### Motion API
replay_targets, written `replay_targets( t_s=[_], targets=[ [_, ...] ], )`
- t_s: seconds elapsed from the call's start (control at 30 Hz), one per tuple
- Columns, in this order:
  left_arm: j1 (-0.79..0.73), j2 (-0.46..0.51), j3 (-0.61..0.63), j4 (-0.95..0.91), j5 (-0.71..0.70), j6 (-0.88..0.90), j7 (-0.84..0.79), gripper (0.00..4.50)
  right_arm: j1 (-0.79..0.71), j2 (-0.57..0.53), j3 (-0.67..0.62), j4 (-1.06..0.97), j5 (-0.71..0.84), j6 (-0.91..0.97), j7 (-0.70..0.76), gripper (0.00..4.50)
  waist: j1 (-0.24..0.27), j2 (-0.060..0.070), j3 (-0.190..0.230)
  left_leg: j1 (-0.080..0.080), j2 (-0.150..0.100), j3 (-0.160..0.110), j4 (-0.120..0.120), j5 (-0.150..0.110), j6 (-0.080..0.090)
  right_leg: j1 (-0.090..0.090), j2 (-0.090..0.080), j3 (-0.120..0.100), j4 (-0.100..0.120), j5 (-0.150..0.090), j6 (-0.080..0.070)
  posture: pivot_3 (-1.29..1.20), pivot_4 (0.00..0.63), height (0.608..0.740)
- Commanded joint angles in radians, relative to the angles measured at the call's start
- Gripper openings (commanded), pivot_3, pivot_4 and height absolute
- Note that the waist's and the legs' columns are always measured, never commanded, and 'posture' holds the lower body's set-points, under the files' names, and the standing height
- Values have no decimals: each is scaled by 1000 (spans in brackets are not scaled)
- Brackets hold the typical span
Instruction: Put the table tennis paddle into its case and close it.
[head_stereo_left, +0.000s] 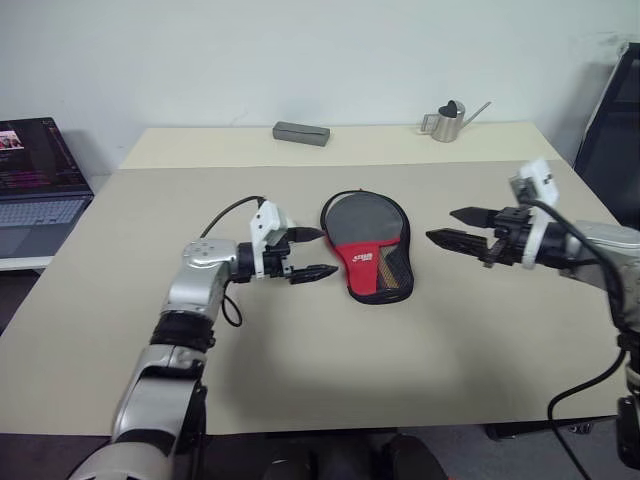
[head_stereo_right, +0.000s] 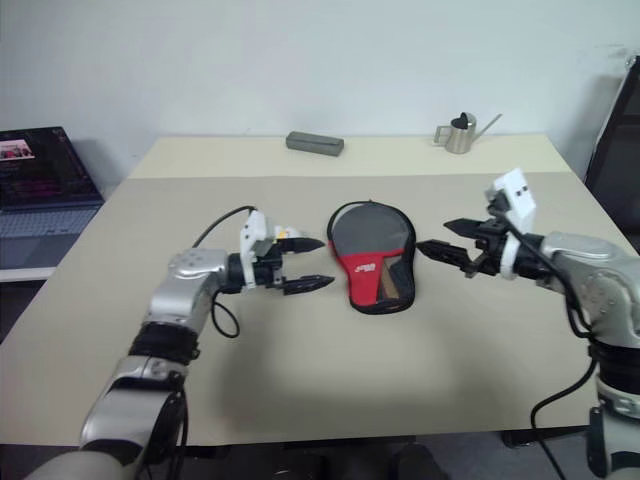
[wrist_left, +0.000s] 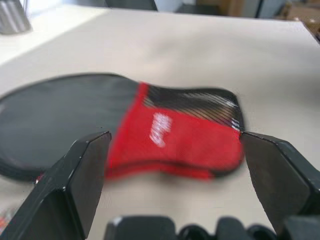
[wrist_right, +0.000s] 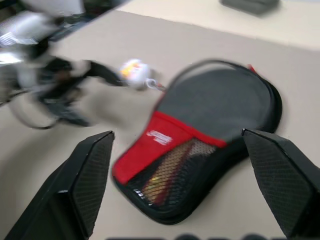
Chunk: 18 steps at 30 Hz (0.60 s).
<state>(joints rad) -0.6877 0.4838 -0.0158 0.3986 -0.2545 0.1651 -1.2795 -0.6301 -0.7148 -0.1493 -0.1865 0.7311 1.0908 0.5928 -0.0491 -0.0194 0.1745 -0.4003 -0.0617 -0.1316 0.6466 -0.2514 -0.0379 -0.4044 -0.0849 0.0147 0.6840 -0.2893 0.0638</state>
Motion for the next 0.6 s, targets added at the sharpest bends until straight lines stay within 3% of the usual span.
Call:
replay_targets(
  t_s=[0.03,0.27,0.6],
  targets=[
    [24,48,43,-174,-72,95,17,4500,-43,48,28,54,-74,-37,-77,4450,0,0,0,0,0,0,0,0,0,0,0,0,0,0,0,0,150,740],
    [79,95,76,-295,-118,175,81,4500,-91,177,94,213,-224,-126,-171,4450,-3,0,0,0,0,0,0,0,0,0,0,0,0,0,0,0,150,740],
    [47,111,74,-286,-130,178,99,4500,-146,285,164,389,-336,-221,-138,4450,-8,0,0,1,0,1,0,0,0,0,0,0,0,0,0,0,150,740]
  ],
)
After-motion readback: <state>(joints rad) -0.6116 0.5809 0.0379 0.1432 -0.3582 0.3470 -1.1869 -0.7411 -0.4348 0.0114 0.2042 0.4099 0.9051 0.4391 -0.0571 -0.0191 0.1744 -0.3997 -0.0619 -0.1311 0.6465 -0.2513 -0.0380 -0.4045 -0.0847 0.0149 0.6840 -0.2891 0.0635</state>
